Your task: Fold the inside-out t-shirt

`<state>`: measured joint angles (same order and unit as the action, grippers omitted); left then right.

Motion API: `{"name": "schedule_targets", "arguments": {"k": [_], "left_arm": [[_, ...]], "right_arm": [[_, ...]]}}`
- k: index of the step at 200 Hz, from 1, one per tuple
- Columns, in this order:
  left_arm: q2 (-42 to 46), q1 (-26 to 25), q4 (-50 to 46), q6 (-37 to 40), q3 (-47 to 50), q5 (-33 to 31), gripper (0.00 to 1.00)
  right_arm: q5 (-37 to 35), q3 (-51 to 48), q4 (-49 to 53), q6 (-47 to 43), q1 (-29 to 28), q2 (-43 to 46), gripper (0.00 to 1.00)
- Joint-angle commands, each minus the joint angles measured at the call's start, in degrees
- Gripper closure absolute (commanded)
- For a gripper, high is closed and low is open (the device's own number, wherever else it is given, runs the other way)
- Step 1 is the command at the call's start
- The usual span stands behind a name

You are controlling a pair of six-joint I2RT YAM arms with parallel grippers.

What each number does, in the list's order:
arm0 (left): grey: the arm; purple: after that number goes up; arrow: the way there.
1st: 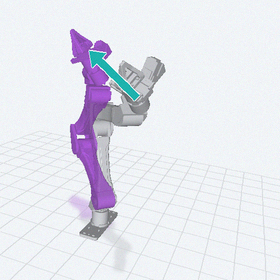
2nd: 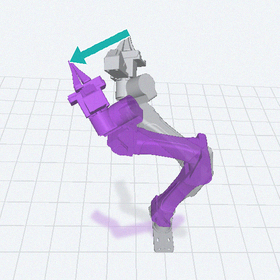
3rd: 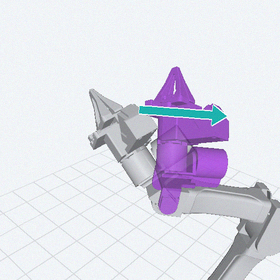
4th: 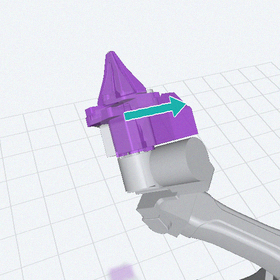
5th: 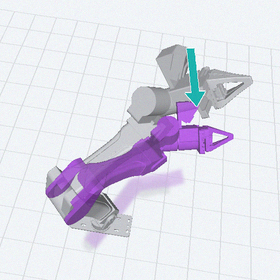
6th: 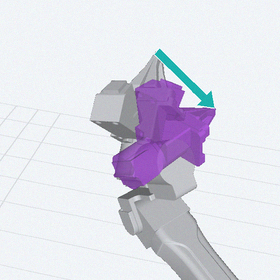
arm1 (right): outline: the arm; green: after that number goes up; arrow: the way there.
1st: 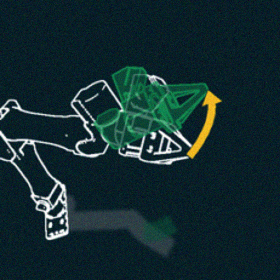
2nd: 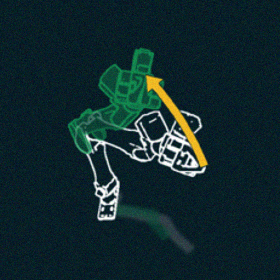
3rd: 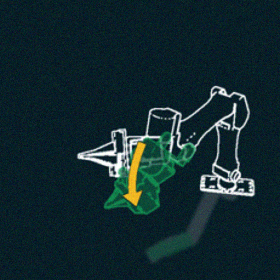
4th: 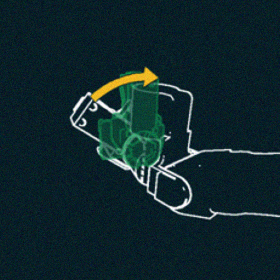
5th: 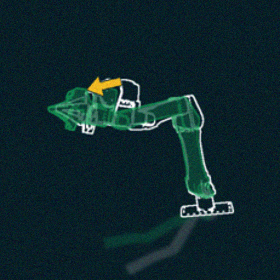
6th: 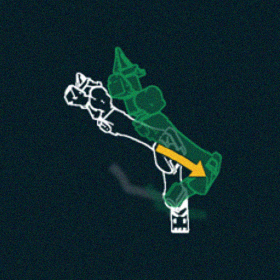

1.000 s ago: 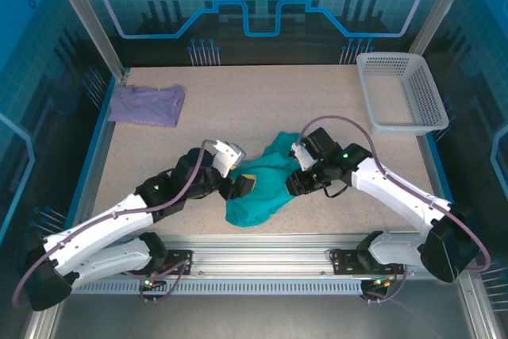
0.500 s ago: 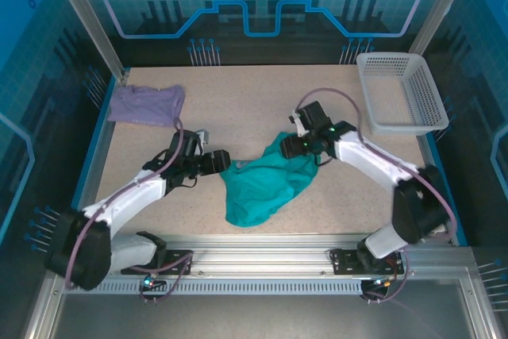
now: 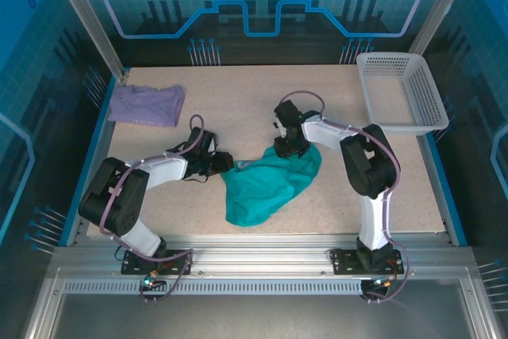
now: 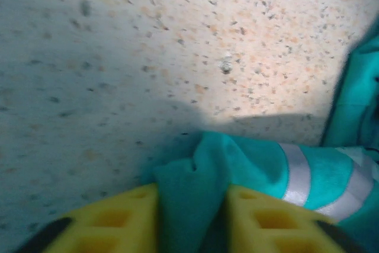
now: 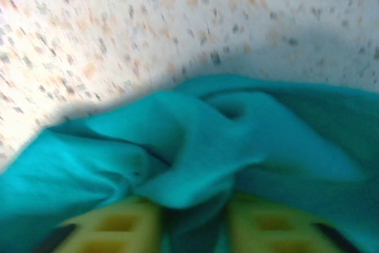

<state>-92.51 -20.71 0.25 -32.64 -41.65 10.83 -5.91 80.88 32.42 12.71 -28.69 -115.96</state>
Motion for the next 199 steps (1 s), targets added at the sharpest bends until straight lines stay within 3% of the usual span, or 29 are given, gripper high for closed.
{"name": "schedule_targets", "arguments": {"k": [1,6,30,82,106,119,137,147,166,181,199], "left_arm": [[-0.17,-0.3,4.4,0.72,-0.88,2.77,0.95],[0.55,-0.21,4.51,1.39,-1.43,2.51,1.0],[8.25,0.0,5.85,4.46,-3.67,1.03,1.0],[30.04,-0.19,18.36,9.2,-5.47,1.31,1.0],[36.26,-0.47,20.95,9.4,-3.43,4.1,1.0],[38.15,-0.71,20.14,9.4,-0.52,5.48,0.92],[39.69,-1.25,17.44,7.37,4.92,5.91,0.89],[40.61,-1.64,15.82,6.02,8.79,7.0,0.89],[43.08,-3.02,11.92,4.79,15.89,8.28,0.79],[45.57,-3.89,8.36,4.25,20.38,8.18,0.66],[49.11,-3.94,3.13,4.12,22.54,5.8,0.5]], "right_arm": [[0.57,1.83,0.04,-0.63,1.65,0.75,1.0],[-0.31,1.67,-0.69,-0.95,2.07,2.34,1.0],[-3.08,-0.2,-5.16,-3.02,4.14,14.15,1.0],[3.63,-6.13,-15.01,-2.29,9.67,42.16,1.0],[2.89,-14.63,-18.53,-1.68,10.43,54.4,1.0],[1.8,-20.65,-18.97,-0.62,10.49,59.95,1.0],[-1.38,-30.81,-18.45,2.95,10.47,66.98,1.0],[-3.99,-37.55,-17.26,5.52,10.43,70.9,0.95],[-7.39,-47.15,-13.17,9.66,10.41,78.08,0.69],[-4.98,-52.46,-12.3,11.48,10.27,82.12,0.55],[-0.35,-55.71,-15.24,12.1,9.6,83.13,0.45]]}}
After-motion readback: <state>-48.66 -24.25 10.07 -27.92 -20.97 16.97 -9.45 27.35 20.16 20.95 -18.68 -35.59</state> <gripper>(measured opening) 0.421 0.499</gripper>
